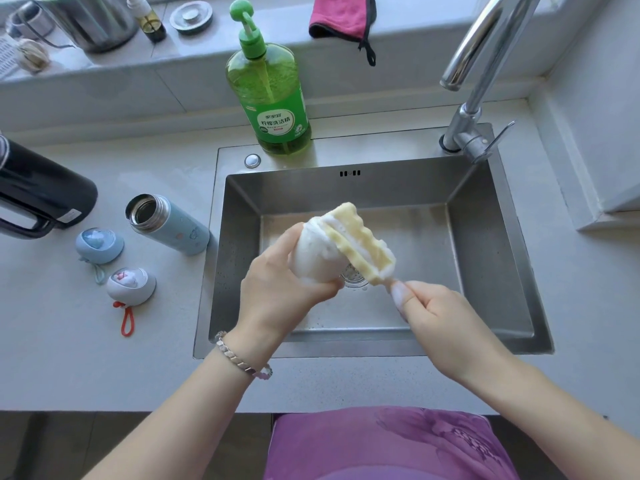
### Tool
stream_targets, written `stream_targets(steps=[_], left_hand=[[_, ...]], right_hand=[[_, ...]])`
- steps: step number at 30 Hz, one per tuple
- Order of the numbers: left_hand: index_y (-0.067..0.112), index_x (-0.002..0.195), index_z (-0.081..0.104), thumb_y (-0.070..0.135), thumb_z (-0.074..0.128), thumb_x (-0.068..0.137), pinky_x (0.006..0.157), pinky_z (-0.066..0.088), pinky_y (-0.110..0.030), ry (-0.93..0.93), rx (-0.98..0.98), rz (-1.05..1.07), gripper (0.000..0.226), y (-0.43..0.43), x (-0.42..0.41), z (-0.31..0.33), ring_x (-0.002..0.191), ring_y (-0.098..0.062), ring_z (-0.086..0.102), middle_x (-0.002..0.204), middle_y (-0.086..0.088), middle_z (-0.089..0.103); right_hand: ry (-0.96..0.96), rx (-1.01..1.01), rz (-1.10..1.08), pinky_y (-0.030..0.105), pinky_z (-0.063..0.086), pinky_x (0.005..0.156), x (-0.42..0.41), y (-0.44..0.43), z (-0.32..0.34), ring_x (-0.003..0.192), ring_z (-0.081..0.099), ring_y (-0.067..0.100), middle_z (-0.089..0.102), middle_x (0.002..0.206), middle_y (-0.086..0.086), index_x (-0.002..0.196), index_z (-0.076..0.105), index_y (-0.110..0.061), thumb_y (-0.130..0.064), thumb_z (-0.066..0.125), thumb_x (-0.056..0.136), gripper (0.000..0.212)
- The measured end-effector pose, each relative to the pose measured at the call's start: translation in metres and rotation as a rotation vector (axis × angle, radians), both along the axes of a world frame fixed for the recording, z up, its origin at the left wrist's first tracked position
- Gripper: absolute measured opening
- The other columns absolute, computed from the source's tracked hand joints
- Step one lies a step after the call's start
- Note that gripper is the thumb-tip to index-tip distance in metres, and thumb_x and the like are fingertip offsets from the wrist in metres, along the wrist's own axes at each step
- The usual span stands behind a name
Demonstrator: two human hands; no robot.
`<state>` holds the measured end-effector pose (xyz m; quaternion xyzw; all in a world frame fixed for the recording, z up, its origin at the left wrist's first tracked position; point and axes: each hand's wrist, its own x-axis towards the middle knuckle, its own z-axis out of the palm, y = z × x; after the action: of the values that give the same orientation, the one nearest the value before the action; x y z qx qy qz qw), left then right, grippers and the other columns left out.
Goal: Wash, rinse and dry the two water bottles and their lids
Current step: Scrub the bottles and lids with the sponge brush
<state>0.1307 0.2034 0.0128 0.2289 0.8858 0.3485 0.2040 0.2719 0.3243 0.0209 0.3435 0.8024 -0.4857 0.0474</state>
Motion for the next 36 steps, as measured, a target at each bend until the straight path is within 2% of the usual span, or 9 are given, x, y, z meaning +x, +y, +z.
stream_targets(steps=[8, 13, 16, 19, 24, 28, 31, 34, 36], left_hand=[[0.043, 0.106, 0.052, 0.045, 0.075, 0.048, 0.073, 0.053, -0.038, -0.025, -0.013, -0.025, 0.062, 0.003, -0.001, 0.002, 0.082, -0.011, 0.061, 0.085, 0.015, 0.064], [0.046, 0.105, 0.050, 0.042, 0.080, 0.051, 0.070, 0.049, -0.025, -0.014, -0.035, -0.151, 0.062, 0.007, 0.010, 0.007, 0.080, -0.002, 0.054, 0.086, 0.023, 0.061], [0.034, 0.096, 0.056, 0.037, 0.084, 0.055, 0.067, 0.050, -0.016, -0.175, 0.086, 0.129, 0.050, 0.010, -0.007, 0.000, 0.074, 0.005, 0.059, 0.085, 0.019, 0.065], [0.013, 0.112, 0.052, 0.046, 0.080, 0.057, 0.063, 0.054, -0.031, -0.491, 0.123, 0.502, 0.069, 0.019, -0.027, -0.011, 0.085, -0.015, 0.065, 0.104, -0.005, 0.065], [0.003, 0.125, 0.043, 0.039, 0.073, 0.077, 0.051, 0.051, -0.029, -0.756, 0.266, 0.707, 0.067, 0.037, -0.021, -0.012, 0.087, -0.025, 0.064, 0.105, -0.013, 0.062], [0.004, 0.120, 0.051, 0.031, 0.072, 0.079, 0.060, 0.056, -0.030, -0.803, 0.407, 0.710, 0.053, 0.046, -0.004, -0.008, 0.087, -0.021, 0.065, 0.102, -0.010, 0.065], [0.008, 0.124, 0.050, 0.027, 0.072, 0.079, 0.062, 0.057, -0.029, -0.772, 0.445, 0.650, 0.053, 0.043, 0.000, -0.012, 0.094, -0.020, 0.064, 0.109, -0.009, 0.064], [0.008, 0.140, 0.027, 0.038, 0.076, 0.074, 0.088, 0.053, -0.035, -0.716, 0.357, 0.539, 0.087, 0.036, 0.003, -0.013, 0.114, -0.021, 0.056, 0.128, -0.001, 0.052], [0.013, 0.148, -0.002, 0.047, 0.078, 0.067, 0.112, 0.024, -0.032, -0.478, 0.150, 0.396, 0.119, 0.024, 0.003, -0.016, 0.137, -0.021, 0.029, 0.151, -0.002, 0.022]], right_hand=[[0.031, -0.017, -0.023, 0.028, 0.017, 0.048, -0.004, -0.003, 0.000, 0.047, 0.026, 0.010, 0.027, 0.045, -0.007, 0.056, 0.029, -0.017, -0.036, 0.037, 0.095, 0.045], [-0.010, -0.057, -0.125, 0.030, 0.021, 0.051, -0.016, 0.015, -0.019, 0.050, 0.028, 0.016, 0.031, 0.044, -0.007, 0.059, 0.035, -0.015, -0.032, 0.038, 0.097, 0.042], [-0.042, -0.158, -0.253, 0.027, 0.022, 0.049, -0.008, 0.024, -0.039, 0.044, 0.030, 0.013, 0.033, 0.040, -0.010, 0.059, 0.041, -0.014, -0.030, 0.039, 0.098, 0.042], [-0.042, -0.313, -0.348, 0.020, 0.024, 0.042, -0.003, 0.026, -0.046, 0.035, 0.030, 0.002, 0.036, 0.047, -0.007, 0.071, 0.046, -0.010, -0.031, 0.049, 0.094, 0.031], [0.045, -0.502, -0.305, 0.010, 0.036, 0.048, -0.012, 0.008, -0.041, 0.056, 0.054, -0.001, 0.058, 0.069, -0.009, 0.088, 0.056, -0.023, -0.039, 0.077, 0.064, 0.036], [0.051, -0.676, -0.349, 0.015, 0.027, 0.042, -0.016, 0.007, -0.045, 0.069, 0.048, 0.013, 0.056, 0.081, -0.003, 0.096, 0.056, -0.028, -0.041, 0.071, 0.056, 0.044], [0.081, -0.712, -0.376, 0.015, 0.025, 0.039, -0.014, 0.008, -0.046, 0.058, 0.044, 0.008, 0.055, 0.078, -0.002, 0.101, 0.058, -0.022, -0.040, 0.076, 0.052, 0.055], [0.131, -0.717, -0.402, 0.015, 0.023, 0.038, -0.012, 0.013, -0.045, 0.046, 0.043, 0.001, 0.054, 0.068, -0.006, 0.096, 0.059, -0.020, -0.031, 0.072, 0.055, 0.045], [0.137, -0.696, -0.404, 0.015, 0.022, 0.038, -0.010, 0.019, -0.042, 0.043, 0.042, 0.001, 0.054, 0.065, -0.008, 0.094, 0.059, -0.021, -0.028, 0.072, 0.055, 0.042]])
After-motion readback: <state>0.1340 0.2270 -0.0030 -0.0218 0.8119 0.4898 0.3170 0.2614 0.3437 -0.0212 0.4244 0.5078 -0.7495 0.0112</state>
